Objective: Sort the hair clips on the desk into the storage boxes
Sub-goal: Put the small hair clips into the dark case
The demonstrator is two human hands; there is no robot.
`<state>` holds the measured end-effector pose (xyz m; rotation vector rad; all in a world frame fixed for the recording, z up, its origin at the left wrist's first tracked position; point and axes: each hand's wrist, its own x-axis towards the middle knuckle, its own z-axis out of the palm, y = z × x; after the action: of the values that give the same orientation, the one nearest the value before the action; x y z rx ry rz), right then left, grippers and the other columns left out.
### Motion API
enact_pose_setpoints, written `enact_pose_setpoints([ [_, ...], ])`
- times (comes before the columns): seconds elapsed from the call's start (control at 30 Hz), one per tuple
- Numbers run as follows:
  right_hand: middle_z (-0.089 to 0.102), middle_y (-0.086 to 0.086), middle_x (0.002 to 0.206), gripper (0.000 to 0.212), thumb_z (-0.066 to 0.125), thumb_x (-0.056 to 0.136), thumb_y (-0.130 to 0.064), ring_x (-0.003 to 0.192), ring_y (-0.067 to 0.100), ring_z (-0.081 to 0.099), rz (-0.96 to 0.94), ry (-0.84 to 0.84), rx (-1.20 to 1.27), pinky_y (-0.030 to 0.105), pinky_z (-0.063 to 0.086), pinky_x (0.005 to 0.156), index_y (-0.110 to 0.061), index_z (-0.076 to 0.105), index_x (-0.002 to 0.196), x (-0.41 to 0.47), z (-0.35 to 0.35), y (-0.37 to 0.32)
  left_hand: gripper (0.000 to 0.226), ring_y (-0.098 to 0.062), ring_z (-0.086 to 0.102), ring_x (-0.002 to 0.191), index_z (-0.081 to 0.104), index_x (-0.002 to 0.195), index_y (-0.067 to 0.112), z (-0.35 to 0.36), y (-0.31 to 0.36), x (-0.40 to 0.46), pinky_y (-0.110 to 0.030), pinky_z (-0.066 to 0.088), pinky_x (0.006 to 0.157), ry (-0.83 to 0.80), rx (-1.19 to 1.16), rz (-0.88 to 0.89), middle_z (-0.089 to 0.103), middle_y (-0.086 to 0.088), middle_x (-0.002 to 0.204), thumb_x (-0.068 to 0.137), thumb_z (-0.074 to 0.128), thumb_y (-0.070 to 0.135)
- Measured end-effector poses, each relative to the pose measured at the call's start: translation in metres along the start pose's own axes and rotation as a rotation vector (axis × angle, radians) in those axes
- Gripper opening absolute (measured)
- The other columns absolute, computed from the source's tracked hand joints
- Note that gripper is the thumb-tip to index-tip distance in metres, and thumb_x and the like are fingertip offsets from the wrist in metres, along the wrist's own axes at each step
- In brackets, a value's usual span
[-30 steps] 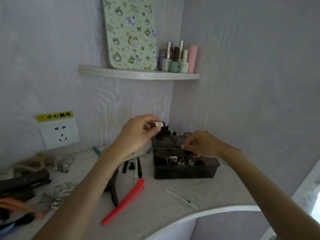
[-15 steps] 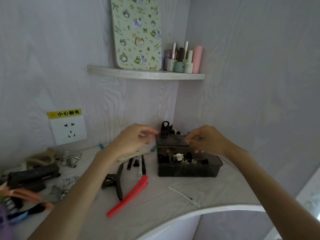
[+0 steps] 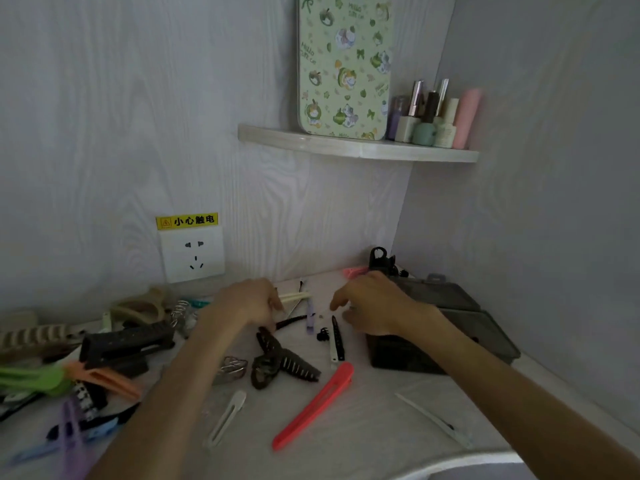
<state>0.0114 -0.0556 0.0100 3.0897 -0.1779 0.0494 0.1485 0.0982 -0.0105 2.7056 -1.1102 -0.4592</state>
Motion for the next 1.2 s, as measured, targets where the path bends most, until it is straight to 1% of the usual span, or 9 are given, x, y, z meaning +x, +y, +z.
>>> enact_pose_setpoints([
  [0.17, 0.067, -0.004, 0.109, 0.029, 0.065, 0.083, -0.03, 0.1, 0.012, 0.061, -0.017, -0.124, 0.123, 0.022, 0.044, 0.084, -0.023, 0.066, 0.111, 0.012, -0.009, 0.004, 0.037, -0.017, 0.059, 0.108, 0.066, 0.113, 0.019, -0.005, 0.0, 0.001, -0.028, 0.047, 0.093, -0.022, -0.15, 0.093, 0.063, -0.001, 0.119, 0.077, 0.072, 0.012],
  [0.27, 0.069, -0.002, 0.105, 0.03, 0.068, 0.081, -0.031, 0.092, 0.016, 0.063, -0.058, -0.226, 0.149, 0.03, 0.052, 0.08, -0.023, 0.067, 0.11, 0.016, 0.004, -0.012, 0.035, -0.017, 0.06, 0.104, 0.066, 0.112, 0.019, -0.001, 0.01, 0.004, -0.029, 0.047, 0.091, -0.034, -0.227, 0.162, 0.064, -0.001, 0.113, 0.078, 0.071, 0.011],
  [0.4, 0.069, 0.007, 0.1, 0.019, 0.06, 0.084, -0.024, 0.088, 0.024, 0.064, -0.112, -0.112, 0.038, 0.035, 0.054, 0.074, -0.016, 0.071, 0.097, 0.017, 0.018, -0.023, 0.04, -0.017, 0.057, 0.109, 0.063, 0.119, 0.023, 0.008, -0.002, 0.013, -0.025, 0.045, 0.086, -0.044, -0.142, 0.076, 0.061, 0.0, 0.122, 0.08, 0.069, 0.012],
  [0.5, 0.069, -0.005, 0.093, 0.017, 0.062, 0.086, -0.027, 0.072, 0.002, 0.06, -0.126, -0.061, 0.221, 0.019, 0.048, 0.069, -0.017, 0.073, 0.094, 0.009, 0.005, -0.016, 0.035, -0.019, 0.058, 0.109, 0.067, 0.112, 0.023, 0.008, -0.015, 0.015, -0.03, 0.048, 0.092, 0.008, -0.116, 0.01, 0.061, -0.003, 0.124, 0.079, 0.071, 0.014],
  [0.67, 0.065, -0.007, 0.075, 0.008, 0.068, 0.082, -0.018, 0.066, -0.001, 0.058, 0.045, 0.112, 0.503, 0.016, 0.049, 0.066, -0.015, 0.068, 0.089, -0.028, -0.022, 0.03, 0.03, -0.02, 0.057, 0.111, 0.066, 0.11, 0.026, 0.006, -0.009, 0.01, -0.034, 0.048, 0.097, 0.069, -0.142, -0.003, 0.06, -0.002, 0.125, 0.08, 0.068, 0.027],
  [0.83, 0.069, -0.001, 0.086, 0.016, 0.071, 0.08, -0.019, 0.075, 0.005, 0.063, 0.169, 0.036, 0.568, 0.007, 0.047, 0.068, -0.017, 0.07, 0.096, -0.069, -0.03, 0.07, 0.028, -0.017, 0.057, 0.111, 0.064, 0.115, 0.025, 0.009, 0.023, 0.002, -0.033, 0.047, 0.098, 0.156, -0.19, 0.114, 0.061, 0.002, 0.125, 0.088, 0.057, 0.024],
  [1.03, 0.067, 0.006, 0.112, 0.024, 0.055, 0.091, -0.01, 0.106, 0.02, 0.062, 0.324, 0.014, 0.499, 0.019, 0.045, 0.088, -0.013, 0.066, 0.112, -0.071, -0.024, 0.108, 0.028, -0.02, 0.057, 0.113, 0.064, 0.118, 0.013, 0.003, 0.063, 0.022, -0.03, 0.044, 0.101, 0.112, -0.416, 0.223, 0.061, -0.005, 0.127, 0.095, 0.049, 0.018],
  [1.1, 0.057, 0.003, 0.123, 0.029, 0.047, 0.095, -0.01, 0.119, 0.022, 0.051, 0.366, -0.021, 0.403, 0.026, 0.038, 0.098, -0.013, 0.058, 0.122, -0.063, -0.02, 0.118, 0.029, -0.024, 0.058, 0.11, 0.062, 0.118, 0.011, 0.0, 0.081, 0.035, -0.033, 0.046, 0.093, 0.092, -0.44, 0.277, 0.062, -0.009, 0.123, 0.096, 0.047, 0.022],
  [1.2, 0.053, 0.009, 0.125, 0.032, 0.039, 0.098, -0.008, 0.12, 0.024, 0.046, 0.303, -0.115, 0.382, 0.027, 0.033, 0.101, -0.012, 0.057, 0.125, -0.052, -0.005, 0.121, 0.034, -0.021, 0.056, 0.107, 0.054, 0.127, 0.014, 0.001, 0.102, 0.046, -0.025, 0.046, 0.067, -0.033, -0.459, 0.308, 0.055, -0.006, 0.128, 0.096, 0.049, 0.026],
])
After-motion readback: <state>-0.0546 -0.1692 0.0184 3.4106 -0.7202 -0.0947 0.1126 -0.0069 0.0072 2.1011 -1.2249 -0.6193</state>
